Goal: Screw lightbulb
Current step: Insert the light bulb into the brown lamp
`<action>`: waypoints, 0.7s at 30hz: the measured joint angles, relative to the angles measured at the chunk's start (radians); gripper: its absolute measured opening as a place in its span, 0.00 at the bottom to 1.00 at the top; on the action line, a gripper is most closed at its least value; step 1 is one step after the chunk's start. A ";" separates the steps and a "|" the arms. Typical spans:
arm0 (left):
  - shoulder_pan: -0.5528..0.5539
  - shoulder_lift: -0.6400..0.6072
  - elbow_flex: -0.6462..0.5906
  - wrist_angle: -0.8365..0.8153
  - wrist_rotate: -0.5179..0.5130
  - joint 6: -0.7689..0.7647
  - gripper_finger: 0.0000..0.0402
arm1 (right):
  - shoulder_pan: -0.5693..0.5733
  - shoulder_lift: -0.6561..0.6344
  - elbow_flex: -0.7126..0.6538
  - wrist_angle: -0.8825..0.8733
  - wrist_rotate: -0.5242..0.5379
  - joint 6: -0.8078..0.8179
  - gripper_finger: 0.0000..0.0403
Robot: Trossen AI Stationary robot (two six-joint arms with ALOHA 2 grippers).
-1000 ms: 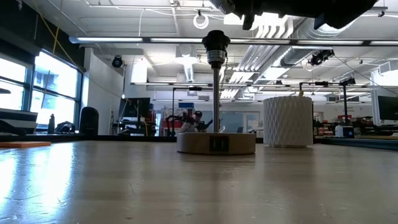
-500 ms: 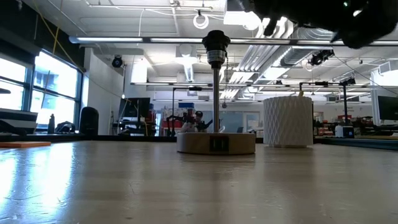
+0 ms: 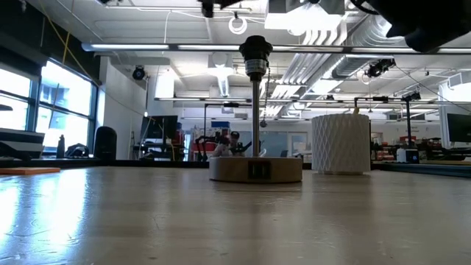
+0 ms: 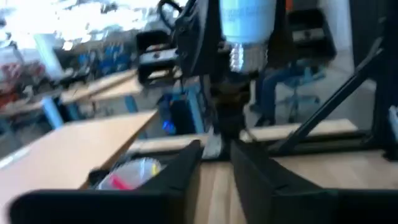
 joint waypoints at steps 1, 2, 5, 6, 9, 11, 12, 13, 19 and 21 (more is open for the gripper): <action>0.005 0.028 0.001 0.064 0.033 0.007 0.28 | 0.007 0.000 0.008 -0.021 0.000 -0.020 0.33; 0.011 0.050 0.002 0.125 0.068 0.010 0.32 | 0.011 0.000 0.021 -0.046 0.000 -0.039 0.33; 0.024 0.108 0.022 0.223 0.108 -0.019 0.46 | 0.015 0.000 0.036 -0.085 -0.001 -0.055 0.33; 0.029 0.122 0.031 0.223 0.111 -0.035 0.51 | 0.014 0.000 0.040 -0.098 0.000 -0.056 0.33; 0.039 0.151 0.069 0.222 0.160 -0.074 0.61 | 0.013 0.001 0.039 -0.113 0.004 -0.071 0.33; 0.044 0.172 0.104 0.224 0.164 -0.105 0.65 | 0.013 0.001 0.040 -0.120 0.004 -0.071 0.33; 0.045 0.179 0.119 0.229 0.156 -0.130 0.66 | 0.013 0.001 0.040 -0.123 0.004 -0.071 0.33; 0.044 0.189 0.130 0.220 0.142 -0.158 0.66 | 0.013 0.001 0.040 -0.130 0.003 -0.071 0.33; 0.047 0.207 0.173 0.192 0.135 -0.163 0.63 | 0.013 0.000 0.039 -0.144 0.008 -0.071 0.33; 0.042 0.204 0.172 0.189 0.133 -0.163 0.60 | 0.013 0.000 0.039 -0.148 0.009 -0.072 0.33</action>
